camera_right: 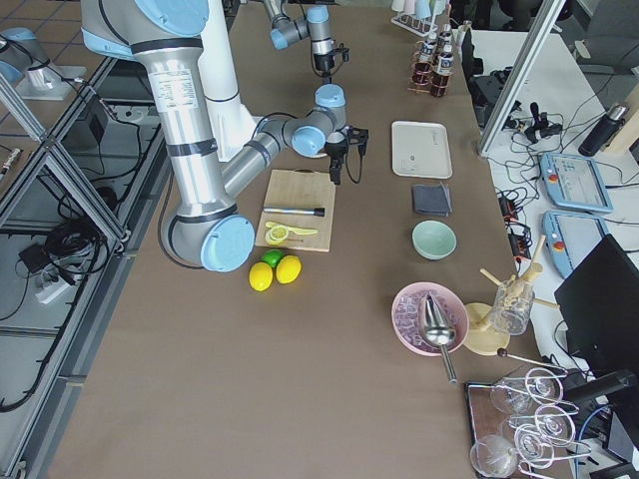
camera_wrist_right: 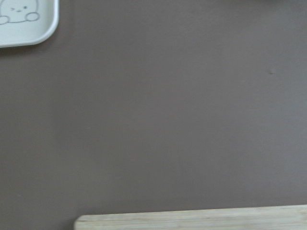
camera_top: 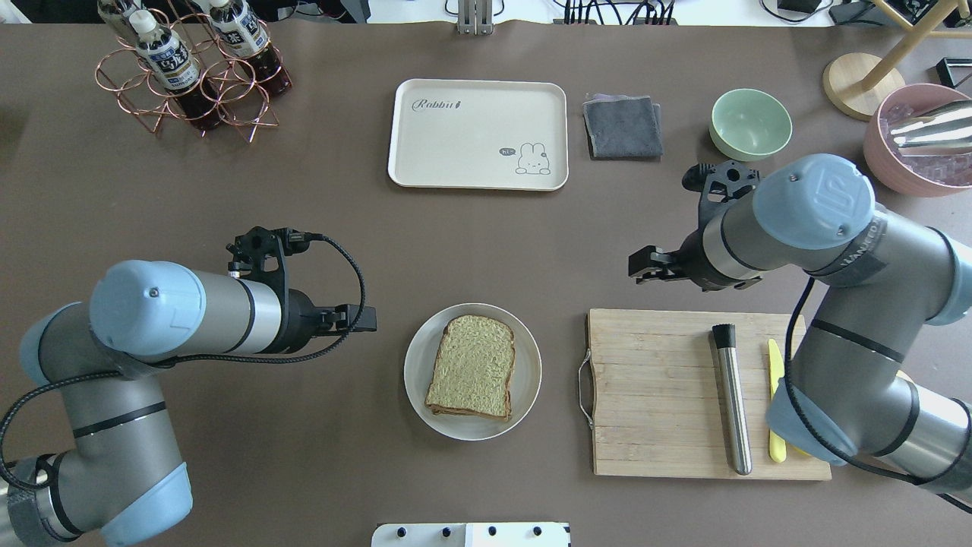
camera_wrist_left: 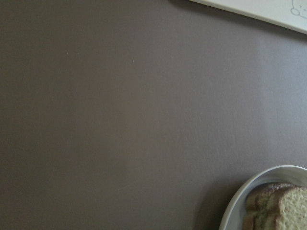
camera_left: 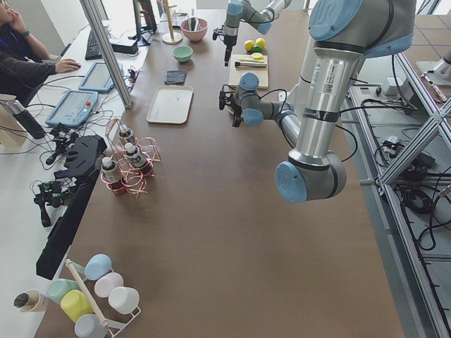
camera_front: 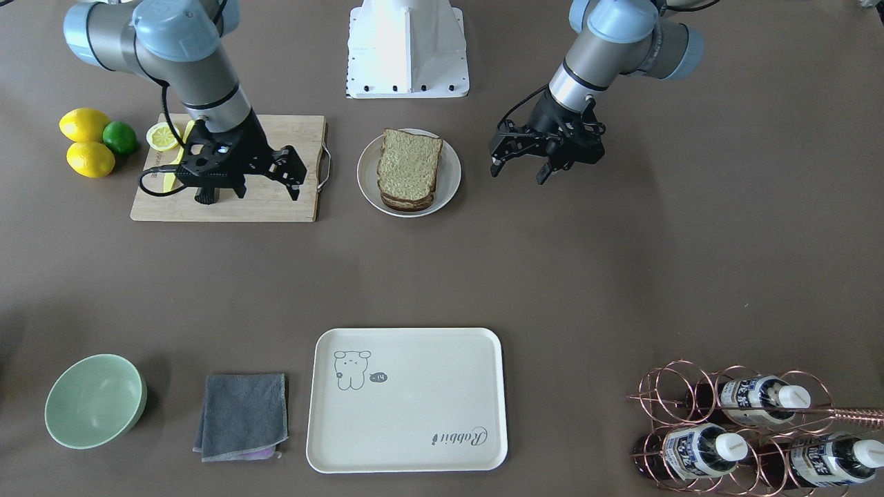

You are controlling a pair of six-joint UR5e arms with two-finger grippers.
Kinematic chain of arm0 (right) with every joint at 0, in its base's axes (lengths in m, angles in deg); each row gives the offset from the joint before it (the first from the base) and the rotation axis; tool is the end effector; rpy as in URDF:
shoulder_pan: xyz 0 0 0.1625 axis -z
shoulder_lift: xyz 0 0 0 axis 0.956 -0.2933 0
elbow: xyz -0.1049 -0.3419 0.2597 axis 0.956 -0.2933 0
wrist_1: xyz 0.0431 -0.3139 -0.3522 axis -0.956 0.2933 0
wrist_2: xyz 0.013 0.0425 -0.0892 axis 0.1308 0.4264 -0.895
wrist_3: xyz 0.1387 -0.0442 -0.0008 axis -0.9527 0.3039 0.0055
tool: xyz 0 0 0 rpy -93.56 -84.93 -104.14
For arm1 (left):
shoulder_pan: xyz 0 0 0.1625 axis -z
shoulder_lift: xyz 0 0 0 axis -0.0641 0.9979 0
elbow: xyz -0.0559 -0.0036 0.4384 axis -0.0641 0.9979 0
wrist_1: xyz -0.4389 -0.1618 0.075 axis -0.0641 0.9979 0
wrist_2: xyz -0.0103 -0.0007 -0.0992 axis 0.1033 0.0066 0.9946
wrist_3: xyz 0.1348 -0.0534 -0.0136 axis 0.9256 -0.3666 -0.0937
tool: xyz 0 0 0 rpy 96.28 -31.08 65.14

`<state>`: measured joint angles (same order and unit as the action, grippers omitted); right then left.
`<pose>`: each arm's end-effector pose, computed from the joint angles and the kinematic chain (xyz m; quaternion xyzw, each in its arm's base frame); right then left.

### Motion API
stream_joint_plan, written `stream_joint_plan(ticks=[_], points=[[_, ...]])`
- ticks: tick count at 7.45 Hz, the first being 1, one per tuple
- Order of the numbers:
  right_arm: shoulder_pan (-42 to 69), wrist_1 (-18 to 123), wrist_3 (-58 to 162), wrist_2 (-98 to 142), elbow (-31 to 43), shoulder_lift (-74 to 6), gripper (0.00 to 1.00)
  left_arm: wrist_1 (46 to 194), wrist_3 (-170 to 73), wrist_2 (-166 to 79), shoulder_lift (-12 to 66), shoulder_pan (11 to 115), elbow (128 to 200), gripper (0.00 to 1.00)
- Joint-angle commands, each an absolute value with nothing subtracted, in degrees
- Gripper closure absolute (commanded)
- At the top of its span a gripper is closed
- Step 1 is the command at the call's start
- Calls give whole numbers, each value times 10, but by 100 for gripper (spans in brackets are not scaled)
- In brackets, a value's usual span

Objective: Make sandwich and place on tray
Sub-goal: 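Withdraw the right gripper while the left gripper moves to the plate rim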

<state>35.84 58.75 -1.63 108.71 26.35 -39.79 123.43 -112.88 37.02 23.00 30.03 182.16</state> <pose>-0.4571 -0.4521 0.3439 0.0397 -0.4011 0.0745 0.9121 0.5501 -0.3880 0.3007 0.0868 0.5311 -0.0585 0.8408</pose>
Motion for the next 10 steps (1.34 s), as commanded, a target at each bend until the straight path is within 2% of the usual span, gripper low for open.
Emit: stream_joint_plan(ticks=[1, 4, 6, 8, 9, 10], points=[[276, 579, 139, 1136, 294, -513, 0, 1203, -1145, 294, 264, 218, 1807, 2], [99, 553, 398, 1258, 254, -602, 0, 1190, -1152, 290, 276, 199, 1797, 2], [-1, 559, 544, 1305, 192, -612, 0, 1196, -1151, 292, 281, 204, 1801, 3], [-76, 562, 641, 1339, 136, -618, 0, 1198, -1145, 293, 282, 227, 1797, 9], [-101, 563, 680, 1342, 114, -619, 0, 1205, -1144, 293, 283, 229, 1786, 15], [-123, 563, 715, 1337, 106, -637, 0, 1236, -1144, 293, 284, 229, 1763, 15]])
